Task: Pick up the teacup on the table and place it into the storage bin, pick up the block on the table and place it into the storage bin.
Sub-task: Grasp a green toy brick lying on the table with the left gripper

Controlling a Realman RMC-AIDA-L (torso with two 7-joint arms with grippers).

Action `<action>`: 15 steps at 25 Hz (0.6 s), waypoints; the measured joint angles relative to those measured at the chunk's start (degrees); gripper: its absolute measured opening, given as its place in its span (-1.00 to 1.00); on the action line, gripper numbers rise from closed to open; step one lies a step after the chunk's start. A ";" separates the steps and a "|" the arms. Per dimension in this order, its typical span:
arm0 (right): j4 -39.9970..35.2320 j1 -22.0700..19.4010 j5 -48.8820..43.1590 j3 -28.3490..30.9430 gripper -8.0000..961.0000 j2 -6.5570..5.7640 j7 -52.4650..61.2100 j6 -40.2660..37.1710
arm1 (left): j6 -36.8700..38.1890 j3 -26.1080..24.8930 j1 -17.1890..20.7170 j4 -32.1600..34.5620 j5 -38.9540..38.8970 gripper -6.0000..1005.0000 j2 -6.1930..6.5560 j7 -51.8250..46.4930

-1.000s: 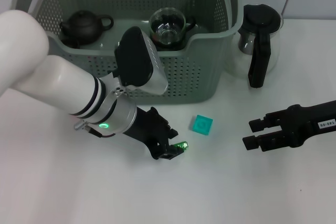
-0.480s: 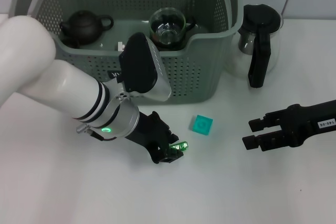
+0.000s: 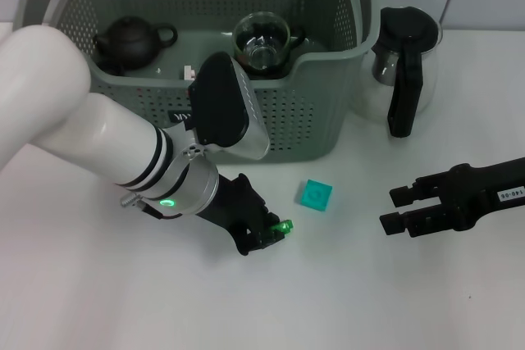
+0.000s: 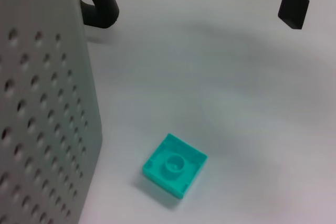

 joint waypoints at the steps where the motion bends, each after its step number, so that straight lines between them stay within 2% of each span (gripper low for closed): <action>1: 0.00 0.01 0.00 0.00 0.48 0.00 0.00 0.00 | -0.06 0.15 -0.01 0.01 0.11 -0.36 0.00 -0.13; 6: 0.00 0.14 0.00 0.00 0.48 -0.02 0.00 -0.09 | -0.06 0.47 -0.06 0.01 0.56 -0.63 0.00 -0.74; 10: 0.00 0.21 0.00 -0.01 0.48 -0.03 0.00 -0.15 | 2.42 -0.43 -0.08 1.23 0.50 -0.65 0.00 -0.86; 15: 0.00 0.33 0.00 0.00 0.48 -0.03 0.00 -0.29 | 8.61 -4.99 -0.10 5.30 -0.18 -0.67 0.23 -0.87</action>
